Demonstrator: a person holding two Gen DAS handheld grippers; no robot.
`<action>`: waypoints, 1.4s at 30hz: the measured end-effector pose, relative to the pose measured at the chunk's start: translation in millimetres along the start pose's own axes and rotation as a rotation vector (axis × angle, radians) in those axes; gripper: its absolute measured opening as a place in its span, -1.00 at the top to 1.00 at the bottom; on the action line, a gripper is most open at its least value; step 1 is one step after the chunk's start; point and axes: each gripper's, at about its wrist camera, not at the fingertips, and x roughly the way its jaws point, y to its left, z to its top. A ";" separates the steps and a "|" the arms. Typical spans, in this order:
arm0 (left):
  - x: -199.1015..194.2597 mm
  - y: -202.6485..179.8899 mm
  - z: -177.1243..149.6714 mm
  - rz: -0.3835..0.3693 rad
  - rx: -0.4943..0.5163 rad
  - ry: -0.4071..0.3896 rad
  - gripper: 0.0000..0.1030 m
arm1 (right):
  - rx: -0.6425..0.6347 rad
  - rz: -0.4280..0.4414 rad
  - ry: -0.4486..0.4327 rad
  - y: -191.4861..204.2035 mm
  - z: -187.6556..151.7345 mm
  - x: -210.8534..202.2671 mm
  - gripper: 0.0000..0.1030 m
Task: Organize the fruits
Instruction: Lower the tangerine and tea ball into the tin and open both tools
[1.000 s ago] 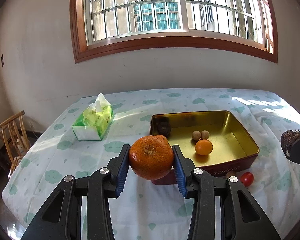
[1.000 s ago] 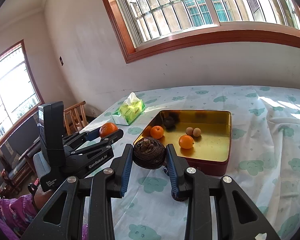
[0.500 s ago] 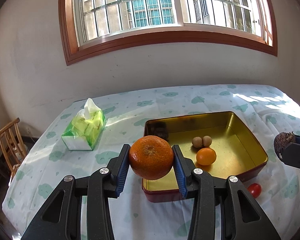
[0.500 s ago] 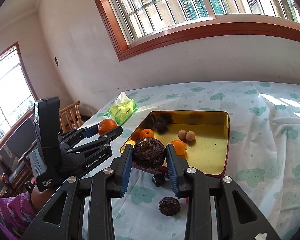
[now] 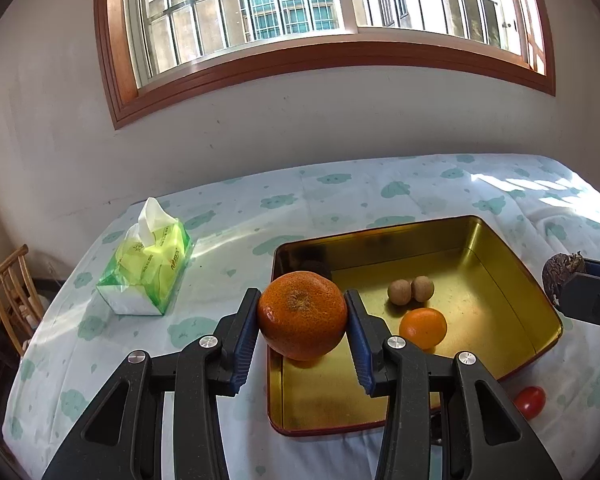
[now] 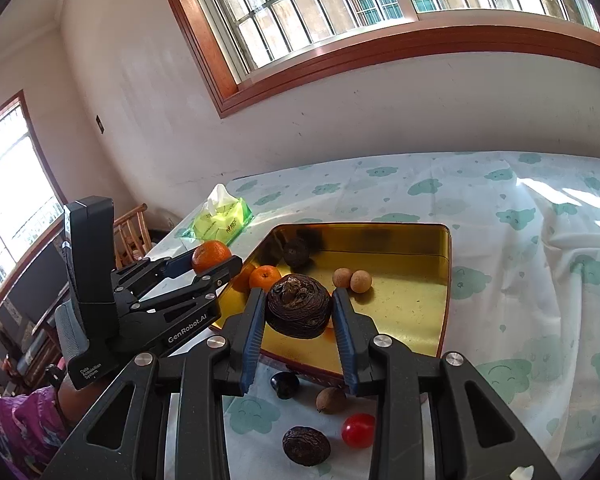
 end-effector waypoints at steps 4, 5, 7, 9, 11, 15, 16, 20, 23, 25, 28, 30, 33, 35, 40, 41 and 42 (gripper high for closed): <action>9.1 -1.4 3.6 0.000 0.017 0.006 0.17 | 0.006 -0.003 0.008 -6.9 2.1 8.2 0.40; 10.9 -1.8 4.6 0.001 0.021 0.007 0.17 | 0.006 -0.004 0.010 -8.4 2.7 10.4 0.40; 14.7 -2.3 6.3 0.003 0.029 0.009 0.17 | 0.009 -0.004 0.014 -11.2 3.7 14.4 0.40; 19.1 -2.8 8.0 0.002 0.035 0.013 0.17 | 0.011 -0.006 0.017 -13.7 4.2 17.6 0.40; 23.3 -3.2 9.0 0.004 0.041 0.017 0.17 | 0.013 -0.007 0.020 -15.9 4.7 20.5 0.40; 30.4 -3.7 11.5 0.004 0.052 0.020 0.17 | 0.018 -0.009 0.026 -21.1 6.2 26.7 0.40; 32.3 -4.0 11.9 0.005 0.055 0.021 0.17 | 0.018 -0.010 0.028 -22.6 6.7 28.5 0.40; 39.8 -5.2 13.3 0.003 0.062 0.032 0.16 | 0.023 -0.012 0.036 -28.9 8.6 35.8 0.40; 45.3 -6.5 14.2 0.005 0.074 0.038 0.16 | 0.028 -0.013 0.041 -33.7 9.6 41.6 0.40; 49.3 -6.9 14.9 0.004 0.078 0.044 0.16 | 0.029 -0.014 0.044 -36.5 10.0 45.0 0.40; 55.9 -8.3 16.0 0.007 0.089 0.054 0.16 | 0.033 -0.015 0.049 -40.6 10.3 50.7 0.40; 60.5 -9.7 16.7 0.010 0.098 0.061 0.16 | 0.035 -0.015 0.052 -42.9 10.5 53.8 0.40; 66.1 -10.4 17.4 0.011 0.107 0.071 0.16 | 0.038 -0.015 0.057 -46.3 10.8 58.3 0.40; 69.7 -10.6 17.8 0.013 0.113 0.079 0.16 | 0.040 -0.015 0.059 -48.4 11.5 61.5 0.40; 78.7 -10.8 18.0 0.016 0.125 0.104 0.16 | 0.043 -0.016 0.067 -54.0 14.6 69.0 0.40; 80.2 -10.9 18.1 0.017 0.128 0.108 0.16 | 0.044 -0.016 0.068 -54.8 15.3 70.5 0.40; 82.1 -10.7 18.5 0.017 0.132 0.112 0.16 | 0.044 -0.015 0.069 -55.6 16.2 72.2 0.40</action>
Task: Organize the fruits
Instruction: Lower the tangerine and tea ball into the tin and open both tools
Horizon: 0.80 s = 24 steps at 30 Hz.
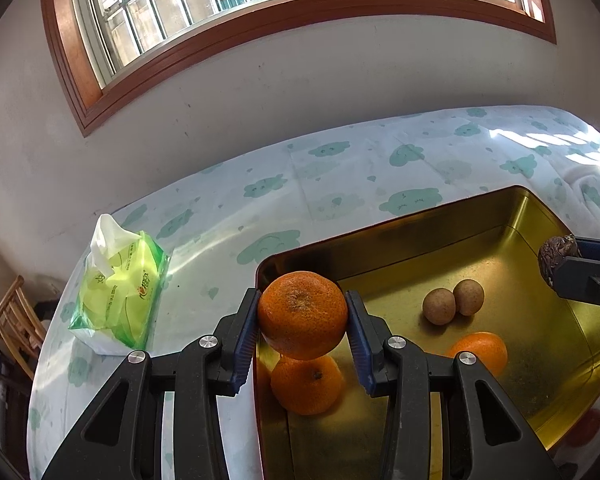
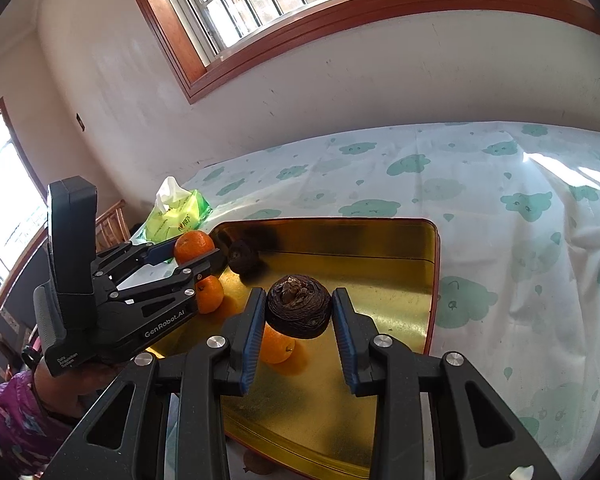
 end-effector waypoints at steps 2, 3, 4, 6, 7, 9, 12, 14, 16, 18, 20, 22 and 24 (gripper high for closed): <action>2.9 -0.7 0.9 0.003 0.012 0.008 0.16 | -0.003 0.001 0.002 -0.8 1.9 2.6 0.40; 4.1 -0.7 1.5 0.003 0.016 0.011 0.16 | -0.004 0.001 0.004 -1.4 2.8 4.1 0.40; 5.6 -0.8 2.2 0.001 0.019 0.017 0.16 | -0.005 0.002 0.005 -1.9 3.6 5.3 0.40; 8.3 -0.5 3.1 -0.003 0.025 0.027 0.16 | -0.006 0.003 0.005 -2.9 5.3 7.2 0.40; 9.7 -0.4 3.7 -0.003 0.029 0.031 0.16 | -0.007 0.004 0.004 -3.1 5.9 7.9 0.40; 12.0 -0.7 4.6 0.000 0.038 0.038 0.16 | -0.006 0.005 0.004 -4.2 6.8 9.5 0.40; 14.3 -1.2 6.4 -0.004 0.050 0.047 0.16 | -0.006 0.004 0.005 -4.6 7.0 9.9 0.40; 16.0 -1.0 7.6 -0.005 0.056 0.054 0.16 | -0.004 0.005 0.007 -5.1 7.3 10.6 0.40; 17.2 -1.0 8.3 -0.008 0.060 0.060 0.16 | -0.004 0.005 0.007 -6.1 7.9 11.7 0.40; 18.9 -1.2 8.9 -0.010 0.064 0.065 0.16 | -0.003 0.006 0.007 -6.4 7.7 11.7 0.40; 20.5 -0.5 10.2 -0.018 0.064 0.072 0.16 | -0.004 0.007 0.008 -7.0 8.0 12.2 0.40; 21.6 -0.5 11.1 -0.020 0.068 0.075 0.16 | -0.003 0.008 0.008 -7.8 8.4 12.9 0.40; 22.7 -1.2 12.0 -0.017 0.075 0.075 0.16 | -0.001 0.009 0.009 -8.9 9.3 14.3 0.40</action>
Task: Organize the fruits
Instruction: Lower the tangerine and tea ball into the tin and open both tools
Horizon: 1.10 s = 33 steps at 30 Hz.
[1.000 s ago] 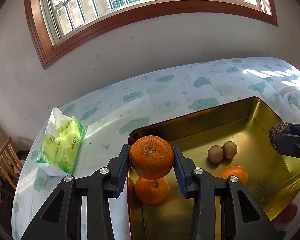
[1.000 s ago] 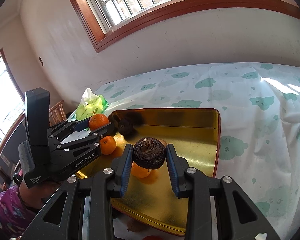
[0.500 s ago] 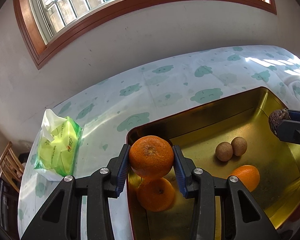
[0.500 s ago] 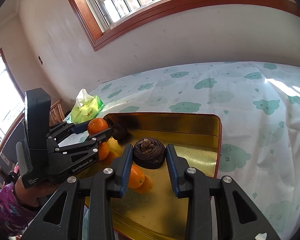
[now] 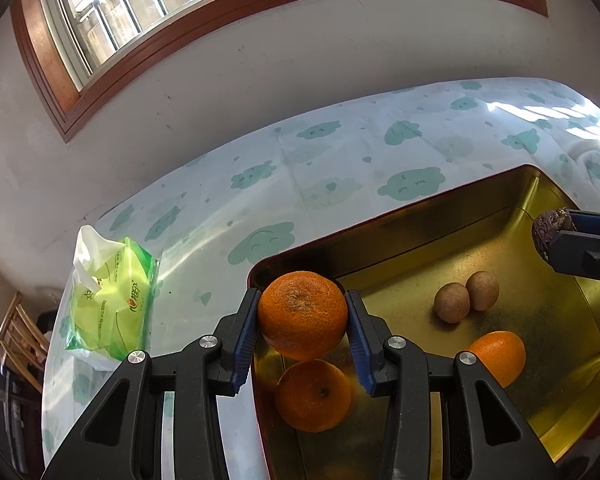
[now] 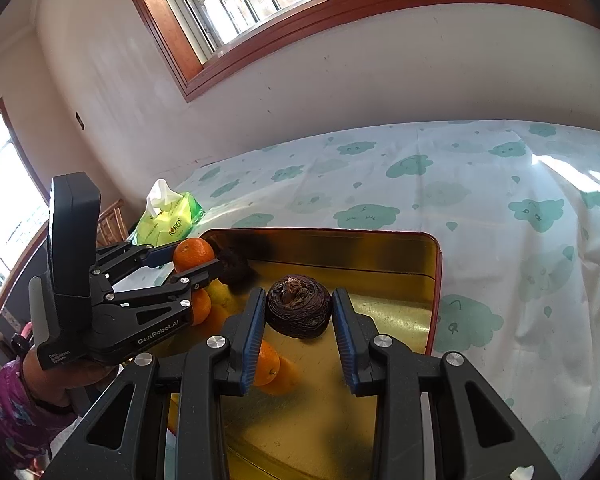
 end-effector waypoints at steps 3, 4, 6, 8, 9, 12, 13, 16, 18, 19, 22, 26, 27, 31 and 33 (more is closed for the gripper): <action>2.0 -1.2 1.0 0.003 0.009 0.003 0.16 | 0.001 0.001 0.001 -0.7 0.4 1.0 0.40; 2.7 -1.3 1.4 0.003 0.011 0.004 0.16 | 0.001 0.001 0.001 -0.8 0.5 1.3 0.40; 4.2 -1.4 2.1 0.003 0.013 0.007 0.16 | 0.000 0.001 0.002 -1.1 0.8 1.7 0.40; 5.6 -1.6 2.7 0.003 0.016 0.010 0.16 | 0.003 0.001 0.003 -2.0 1.2 2.7 0.40; 6.5 -1.6 3.1 0.002 0.016 0.012 0.16 | 0.004 0.000 0.003 -2.5 1.5 3.6 0.40; 8.6 -1.1 4.2 -0.002 0.014 0.019 0.16 | 0.006 0.002 0.005 -4.0 2.7 6.3 0.40; 9.0 -1.0 4.2 -0.004 0.014 0.021 0.16 | 0.006 0.002 0.006 -4.1 2.8 6.9 0.40; 10.9 -0.7 4.4 -0.008 0.015 0.031 0.16 | 0.006 0.004 0.008 -4.4 3.5 8.7 0.40; 12.3 -0.7 4.7 -0.010 0.017 0.036 0.16 | 0.006 0.004 0.010 -3.8 3.8 10.2 0.40; 12.9 -0.7 4.7 -0.012 0.017 0.039 0.16 | 0.006 0.005 0.011 -3.7 4.0 11.0 0.40; 14.0 -1.5 5.2 -0.014 0.022 0.044 0.16 | 0.007 0.006 0.013 -4.4 4.7 12.4 0.40; 14.1 -3.3 5.1 -0.010 0.034 0.045 0.16 | 0.008 0.006 0.014 -4.4 4.8 12.7 0.40; 14.2 -3.4 5.0 -0.010 0.035 0.046 0.16 | 0.007 0.006 0.014 -4.3 4.8 12.9 0.40; 14.8 -3.4 5.3 -0.008 0.035 0.049 0.16 | 0.009 0.007 0.014 -5.0 5.4 13.6 0.39; 15.7 -4.3 5.2 -0.006 0.039 0.054 0.16 | 0.012 0.010 0.014 -5.0 5.6 14.1 0.38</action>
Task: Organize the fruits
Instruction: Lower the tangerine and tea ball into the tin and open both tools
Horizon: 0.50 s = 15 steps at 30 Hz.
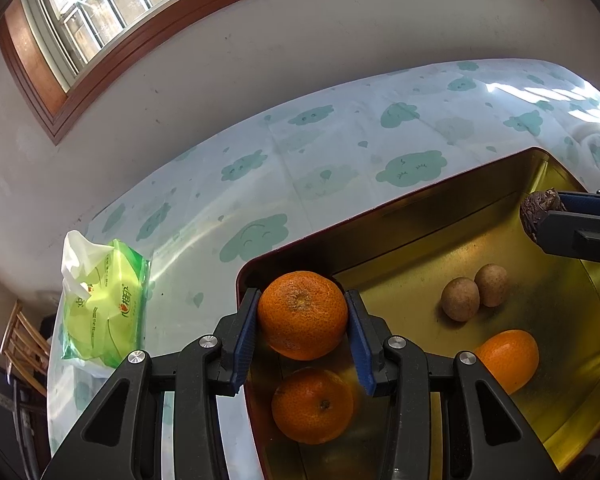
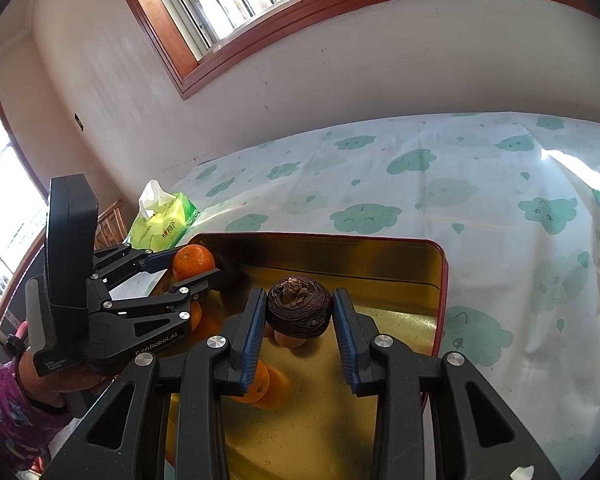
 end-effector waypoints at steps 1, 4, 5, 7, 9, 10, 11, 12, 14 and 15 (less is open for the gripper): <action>0.0 -0.2 -0.1 0.001 0.002 0.000 0.15 | 0.003 0.000 -0.004 -0.5 0.2 -0.1 0.35; -0.8 -2.1 -0.3 0.003 0.012 -0.005 0.05 | 0.018 0.004 -0.017 -2.1 1.7 -1.7 0.28; -0.5 -3.1 -0.3 0.003 0.018 -0.003 0.02 | 0.021 0.004 -0.023 -2.7 1.8 -3.5 0.22; -0.9 -4.7 -0.6 0.008 0.028 -0.004 0.00 | 0.021 0.004 -0.034 -3.3 0.9 -8.6 0.21; -2.6 -4.7 -1.2 0.008 0.028 -0.012 -0.02 | 0.019 -0.001 -0.043 -3.5 -2.8 -16.7 0.21; -4.7 -3.8 -1.5 0.006 0.023 -0.019 -0.03 | 0.023 -0.002 -0.048 -5.2 -5.0 -23.6 0.21; -7.7 -2.6 -1.6 0.002 0.014 -0.025 -0.04 | 0.027 0.001 -0.053 -6.3 -8.3 -31.2 0.21; -12.4 -0.8 -1.6 -0.004 0.002 -0.035 -0.06 | 0.029 0.002 -0.060 -7.4 -12.3 -39.8 0.21; -28.2 3.1 -2.7 -0.010 -0.019 -0.090 -0.38 | 0.024 0.013 -0.073 -9.0 -22.7 -58.8 0.21; -38.2 4.5 -3.7 -0.006 -0.026 -0.122 -0.44 | 0.017 0.027 -0.067 -9.1 -29.3 -67.7 0.21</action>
